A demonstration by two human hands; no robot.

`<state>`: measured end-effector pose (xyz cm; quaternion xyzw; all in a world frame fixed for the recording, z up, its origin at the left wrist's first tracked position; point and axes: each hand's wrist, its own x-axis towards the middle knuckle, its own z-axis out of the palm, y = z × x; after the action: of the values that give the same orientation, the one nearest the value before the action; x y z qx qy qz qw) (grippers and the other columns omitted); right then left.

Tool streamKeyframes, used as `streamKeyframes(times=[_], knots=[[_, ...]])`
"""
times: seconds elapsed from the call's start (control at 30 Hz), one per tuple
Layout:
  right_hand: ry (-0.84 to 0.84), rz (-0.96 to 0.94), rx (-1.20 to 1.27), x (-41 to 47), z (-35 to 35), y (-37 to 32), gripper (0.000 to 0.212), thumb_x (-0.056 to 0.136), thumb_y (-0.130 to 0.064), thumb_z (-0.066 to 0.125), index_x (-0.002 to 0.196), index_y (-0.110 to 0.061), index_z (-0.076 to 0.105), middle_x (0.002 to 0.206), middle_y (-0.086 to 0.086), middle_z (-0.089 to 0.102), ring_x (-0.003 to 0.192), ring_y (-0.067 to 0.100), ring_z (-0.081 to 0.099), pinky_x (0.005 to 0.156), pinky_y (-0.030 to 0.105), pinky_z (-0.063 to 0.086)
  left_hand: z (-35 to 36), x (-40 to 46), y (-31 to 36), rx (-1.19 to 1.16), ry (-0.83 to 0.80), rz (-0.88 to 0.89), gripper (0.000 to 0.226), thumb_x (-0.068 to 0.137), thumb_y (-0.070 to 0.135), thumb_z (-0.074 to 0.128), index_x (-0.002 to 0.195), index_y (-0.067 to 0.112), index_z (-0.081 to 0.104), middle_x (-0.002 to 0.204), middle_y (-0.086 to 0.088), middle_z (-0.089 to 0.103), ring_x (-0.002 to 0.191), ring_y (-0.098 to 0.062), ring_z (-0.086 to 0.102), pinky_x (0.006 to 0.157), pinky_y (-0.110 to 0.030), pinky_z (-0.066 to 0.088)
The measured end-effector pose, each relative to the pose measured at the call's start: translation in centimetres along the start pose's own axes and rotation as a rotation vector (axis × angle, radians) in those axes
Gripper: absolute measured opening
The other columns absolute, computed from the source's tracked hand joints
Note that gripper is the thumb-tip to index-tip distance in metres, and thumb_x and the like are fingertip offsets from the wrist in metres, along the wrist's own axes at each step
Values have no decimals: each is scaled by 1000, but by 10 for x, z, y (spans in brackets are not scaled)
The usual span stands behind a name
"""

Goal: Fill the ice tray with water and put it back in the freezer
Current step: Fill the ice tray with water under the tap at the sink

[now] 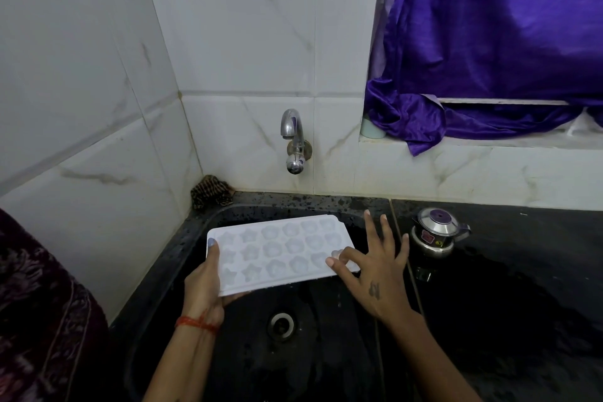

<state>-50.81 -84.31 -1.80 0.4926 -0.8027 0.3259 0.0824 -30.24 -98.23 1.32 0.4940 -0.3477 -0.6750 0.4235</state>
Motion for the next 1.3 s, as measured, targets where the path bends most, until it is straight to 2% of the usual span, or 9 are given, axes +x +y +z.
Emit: streamKeyframes(times=[0.13,0.23,0.37,0.47,0.77,0.93,1.03,1.17,1.3], knots=[[3,-4,-21,0,1,1,51,81,-74,29,81,-41,68,158,-3,2,146,18,-12,111,51,-15,1,1,-1,21,15,2,36,88,47,57,82,13,65,83,-5,68,72,-22,65,47,-34,56],[-56,83,142,-1,1,-2,47,78,-77,36,89,-46,69,157,-9,-4,142,9,-20,112,47,-17,1,2,-1,10,20,-3,36,88,47,57,81,13,65,80,-4,68,70,-22,65,40,-32,54],[-143,205,336,2,-4,-7,26,71,-74,54,79,-52,66,159,-7,3,143,8,-16,113,47,-11,0,3,0,7,26,-6,36,87,49,57,81,14,65,79,-3,68,70,-22,66,40,-32,54],[-155,226,370,4,-7,-7,17,68,-69,53,69,-55,61,159,-7,6,143,7,-15,113,46,-10,0,3,-1,-3,22,-10,36,87,48,58,82,13,65,80,-4,68,70,-22,65,38,-32,53],[-53,22,75,3,-5,1,46,78,-74,35,74,-38,63,156,-10,-4,143,11,-23,107,36,-28,1,3,-3,14,7,-9,37,88,48,56,82,13,64,80,-5,68,71,-22,65,39,-32,53],[-55,52,171,2,-7,-4,28,82,-64,52,87,-38,63,154,-12,-7,143,9,-19,114,45,-13,-1,6,-5,22,-6,-22,37,88,48,55,86,13,64,88,-8,68,77,-24,65,59,-40,56],[-26,43,269,3,-8,-11,19,81,-52,63,91,-35,63,156,-9,1,143,8,-12,115,44,-4,-1,6,-5,16,-10,-24,37,88,49,55,85,13,64,84,-7,68,74,-24,66,50,-38,57],[-87,3,260,4,-9,-20,19,81,-59,57,82,-42,64,156,-12,-3,143,7,-18,113,36,-15,0,5,-3,1,-13,-28,36,88,48,56,85,13,64,83,-6,68,74,-24,66,51,-37,56],[-162,-65,143,2,-7,-24,40,82,-70,38,98,-46,65,154,-13,-14,138,8,-33,104,32,-32,0,4,-1,2,-9,-17,36,88,48,56,83,13,64,82,-5,68,72,-22,65,48,-34,55]])
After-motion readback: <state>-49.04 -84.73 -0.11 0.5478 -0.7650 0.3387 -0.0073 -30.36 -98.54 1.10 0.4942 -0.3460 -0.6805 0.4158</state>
